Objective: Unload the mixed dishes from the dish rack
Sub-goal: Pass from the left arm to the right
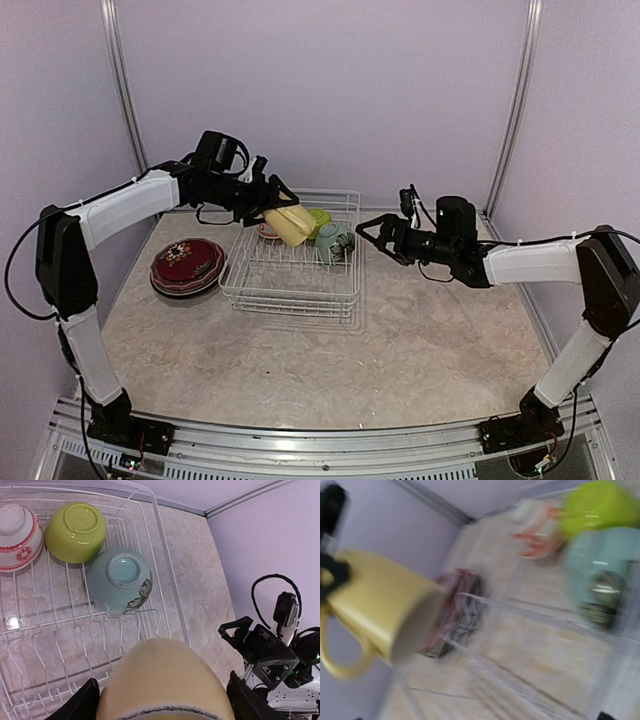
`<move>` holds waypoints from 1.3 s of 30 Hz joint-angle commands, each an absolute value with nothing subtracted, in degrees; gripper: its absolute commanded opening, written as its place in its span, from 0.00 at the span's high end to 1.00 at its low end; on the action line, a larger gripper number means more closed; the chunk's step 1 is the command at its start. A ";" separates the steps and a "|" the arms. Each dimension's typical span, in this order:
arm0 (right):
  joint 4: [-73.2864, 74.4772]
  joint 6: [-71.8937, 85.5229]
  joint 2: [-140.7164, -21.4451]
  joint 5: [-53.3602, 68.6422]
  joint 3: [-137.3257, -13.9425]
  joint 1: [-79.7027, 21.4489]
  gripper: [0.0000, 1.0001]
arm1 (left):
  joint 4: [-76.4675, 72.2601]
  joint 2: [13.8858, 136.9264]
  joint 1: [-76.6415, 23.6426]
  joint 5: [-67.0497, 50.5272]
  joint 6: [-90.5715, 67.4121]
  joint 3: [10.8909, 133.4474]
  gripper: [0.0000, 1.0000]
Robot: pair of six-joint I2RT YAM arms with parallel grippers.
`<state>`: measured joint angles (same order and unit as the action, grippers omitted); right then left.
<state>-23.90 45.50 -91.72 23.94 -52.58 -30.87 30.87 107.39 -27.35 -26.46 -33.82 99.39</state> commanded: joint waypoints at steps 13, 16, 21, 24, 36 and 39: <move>-66.17 76.06 -103.91 39.30 -52.98 -36.65 0.16 | -5.90 97.66 -33.37 -40.43 -37.36 79.97 1.00; -67.99 76.58 -103.78 39.76 -52.05 -36.95 0.18 | -8.95 97.79 -33.48 -43.07 -36.89 78.59 1.00; -73.61 78.58 -103.69 40.01 -50.01 -37.02 0.32 | -12.70 98.39 -34.52 -46.61 -35.80 77.07 1.00; -75.48 79.20 -103.53 40.04 -49.27 -37.04 0.43 | -15.92 98.76 -35.68 -47.69 -35.32 76.08 1.00; -76.18 77.24 -101.25 39.74 -46.80 -37.20 0.77 | -21.99 98.86 -36.64 -49.27 -32.85 72.18 1.00; -76.97 76.47 -100.51 39.43 -45.75 -37.24 0.91 | -20.76 99.16 -36.74 -49.41 -32.26 72.64 1.00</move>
